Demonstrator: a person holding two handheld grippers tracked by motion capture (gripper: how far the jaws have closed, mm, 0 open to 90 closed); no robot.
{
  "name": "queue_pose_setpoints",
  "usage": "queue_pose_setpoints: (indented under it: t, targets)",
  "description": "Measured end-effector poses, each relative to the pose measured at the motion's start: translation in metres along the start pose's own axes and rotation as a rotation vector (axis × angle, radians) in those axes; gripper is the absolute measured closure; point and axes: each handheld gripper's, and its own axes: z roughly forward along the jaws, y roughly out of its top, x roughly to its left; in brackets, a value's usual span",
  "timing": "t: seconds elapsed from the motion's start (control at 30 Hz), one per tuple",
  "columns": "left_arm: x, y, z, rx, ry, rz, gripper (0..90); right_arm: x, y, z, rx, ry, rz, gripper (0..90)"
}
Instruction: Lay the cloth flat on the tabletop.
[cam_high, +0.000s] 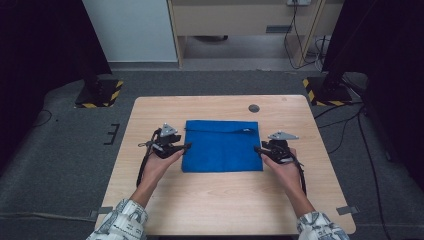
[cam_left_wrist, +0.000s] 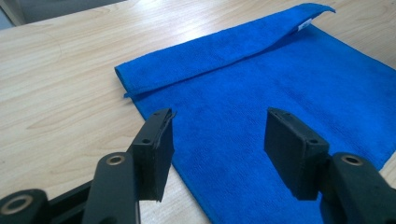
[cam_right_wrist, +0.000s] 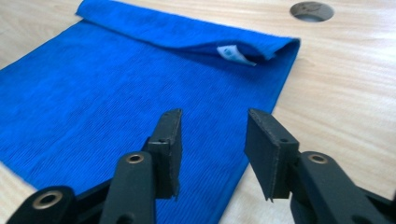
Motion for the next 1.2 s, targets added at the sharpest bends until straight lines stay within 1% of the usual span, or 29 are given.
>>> queue_pose_setpoints:
  t: [0.13, 0.2, 0.3, 0.33, 0.4, 0.43, 0.5, 0.53, 0.6, 0.73, 0.87, 0.9, 0.97, 1.03, 1.1, 1.13, 1.2]
  targets:
    - [-0.002, -0.008, -0.001, 0.011, -0.003, 0.002, 40.7, 0.004, -0.007, -0.005, 0.01, 0.01, -0.01, 53.2]
    - [-0.004, -0.012, -0.001, 0.017, -0.005, 0.01, 39.3, 0.006, -0.011, -0.007, 0.013, 0.013, -0.009, 51.9]
    - [-0.006, -0.018, -0.004, 0.025, -0.019, 0.011, 37.4, 0.009, -0.016, -0.01, 0.021, 0.022, -0.012, 50.9]
    - [-0.007, -0.02, -0.004, 0.026, -0.022, 0.015, 37.0, 0.011, -0.018, -0.011, 0.024, 0.024, -0.013, 50.8]
    - [-0.009, -0.024, -0.005, 0.043, -0.028, 0.042, 37.8, 0.013, -0.021, -0.013, 0.03, 0.029, -0.02, 49.4]
    - [-0.01, -0.027, -0.006, 0.046, -0.029, 0.044, 38.0, 0.014, -0.023, -0.014, 0.03, 0.03, -0.017, 48.7]
    - [-0.011, -0.034, -0.007, 0.044, -0.049, 0.022, 38.3, 0.016, -0.029, -0.018, 0.03, 0.034, -0.008, 48.2]
    - [-0.012, -0.037, -0.007, 0.049, -0.05, 0.02, 38.3, 0.016, -0.029, -0.018, 0.03, 0.034, -0.008, 48.2]
    - [-0.014, -0.043, -0.008, 0.06, -0.044, 0.027, 38.3, 0.016, -0.034, -0.02, 0.038, 0.034, -0.004, 50.0]
    - [-0.015, -0.052, -0.01, 0.051, -0.05, 0.003, 38.3, 0.016, -0.041, -0.025, 0.039, 0.034, -0.007, 53.6]
    - [-0.016, -0.058, -0.009, 0.07, -0.063, -0.002, 37.4, 0.015, -0.051, -0.025, 0.059, 0.035, 0.001, 52.2]
    - [-0.018, -0.058, -0.008, 0.077, -0.066, 0.007, 37.0, 0.015, -0.052, -0.024, 0.061, 0.037, 0.004, 51.8]
    - [-0.021, -0.06, -0.006, 0.092, -0.073, 0.017, 36.5, 0.016, -0.053, -0.022, 0.063, 0.044, 0.003, 51.0]
    - [-0.022, -0.061, -0.005, 0.097, -0.074, 0.022, 36.5, 0.018, -0.052, -0.02, 0.069, 0.046, -0.001, 50.6]
    - [-0.021, -0.062, -0.005, 0.1, -0.072, 0.011, 36.7, 0.02, -0.052, -0.019, 0.07, 0.049, 0.007, 50.2]
    - [-0.021, -0.063, -0.004, 0.105, -0.076, 0.008, 37.1, 0.021, -0.052, -0.018, 0.074, 0.047, 0.002, 49.6]
    - [-0.022, -0.065, -0.001, 0.119, -0.077, 0.016, 37.3, 0.021, -0.052, -0.016, 0.078, 0.049, 0.004, 49.1]
